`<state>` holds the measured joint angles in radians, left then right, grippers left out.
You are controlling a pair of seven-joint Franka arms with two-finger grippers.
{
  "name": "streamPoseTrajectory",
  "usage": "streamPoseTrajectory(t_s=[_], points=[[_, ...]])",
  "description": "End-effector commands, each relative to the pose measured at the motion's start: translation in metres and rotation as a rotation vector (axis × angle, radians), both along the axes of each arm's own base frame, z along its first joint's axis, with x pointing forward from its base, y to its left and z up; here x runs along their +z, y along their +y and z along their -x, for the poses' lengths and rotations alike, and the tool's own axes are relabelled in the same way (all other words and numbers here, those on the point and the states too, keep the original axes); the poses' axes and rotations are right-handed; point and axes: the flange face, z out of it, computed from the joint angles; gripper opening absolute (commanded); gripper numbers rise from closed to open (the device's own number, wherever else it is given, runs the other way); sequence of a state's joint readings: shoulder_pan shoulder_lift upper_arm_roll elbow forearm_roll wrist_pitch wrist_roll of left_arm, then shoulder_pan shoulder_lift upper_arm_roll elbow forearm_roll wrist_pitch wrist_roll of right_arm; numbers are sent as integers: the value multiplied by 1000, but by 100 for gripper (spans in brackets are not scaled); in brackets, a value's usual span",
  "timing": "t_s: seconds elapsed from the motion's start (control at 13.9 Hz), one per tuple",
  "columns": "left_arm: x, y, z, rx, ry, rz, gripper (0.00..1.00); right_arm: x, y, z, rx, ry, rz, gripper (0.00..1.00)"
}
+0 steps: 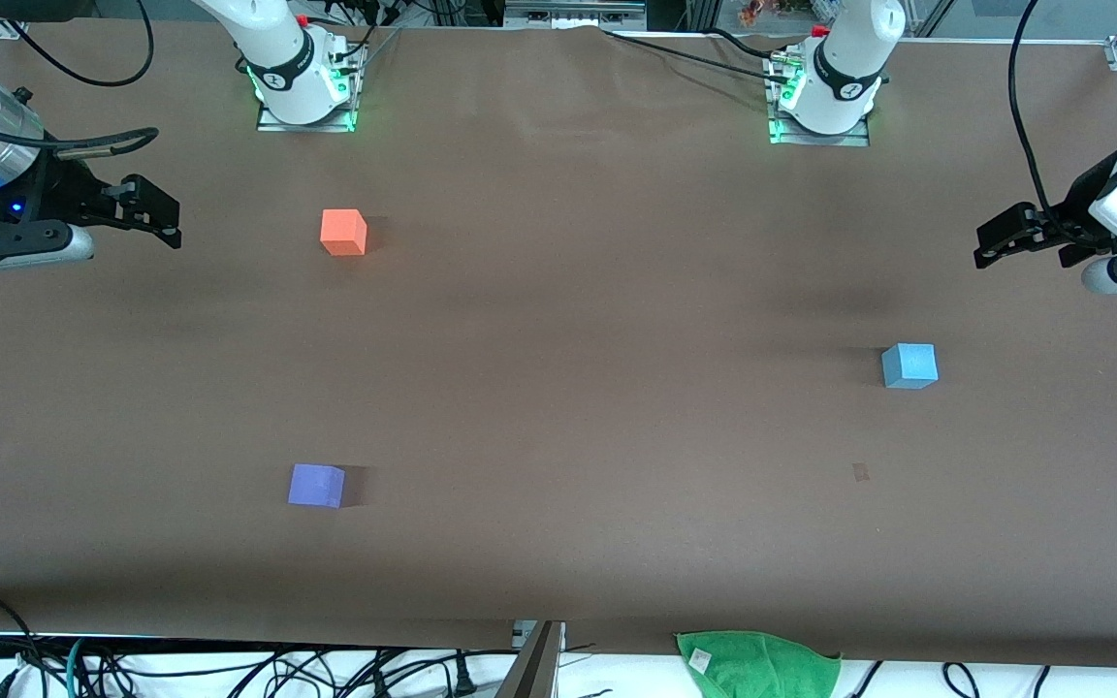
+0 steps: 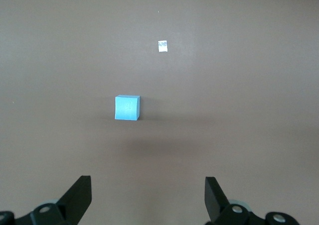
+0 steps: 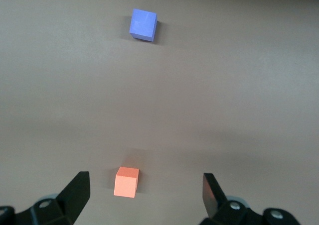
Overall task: Place blue block between orange and purple blocks
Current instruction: 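Move the left gripper toward the light-blue cube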
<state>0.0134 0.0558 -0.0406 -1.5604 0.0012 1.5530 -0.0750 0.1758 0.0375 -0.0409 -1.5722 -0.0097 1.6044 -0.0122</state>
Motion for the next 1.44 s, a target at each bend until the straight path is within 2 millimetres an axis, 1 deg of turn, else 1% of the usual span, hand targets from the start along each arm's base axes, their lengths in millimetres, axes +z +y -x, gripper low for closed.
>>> streamPoseTrajectory(t_s=[0.0, 0.22, 0.29, 0.36, 0.79, 0.93, 1.22, 1.36], points=[[5, 0, 2, -18, 3, -15, 100, 4, 0, -3, 5, -9, 2, 100], [5, -3, 2, -21, 7, -14, 100, 4, 0, -3, 3, -10, 2, 100], [8, -8, 2, -28, 1, -15, 100, 4, 0, -3, 5, -10, 2, 100], [7, -10, -1, -31, 2, -13, 100, 5, 0, -3, 5, -12, 1, 100], [3, -11, 0, -31, 28, -14, 100, 4, 0, -4, 5, -12, 3, 100], [-8, -10, -5, -28, 48, -15, 100, 5, 1, -4, 5, -19, 0, 100], [-8, -9, -3, -28, 64, -14, 100, 5, 0, -5, 5, -21, 2, 100], [-8, -11, -3, -30, 64, -16, 100, 2, 1, -7, 7, -21, 4, 100]])
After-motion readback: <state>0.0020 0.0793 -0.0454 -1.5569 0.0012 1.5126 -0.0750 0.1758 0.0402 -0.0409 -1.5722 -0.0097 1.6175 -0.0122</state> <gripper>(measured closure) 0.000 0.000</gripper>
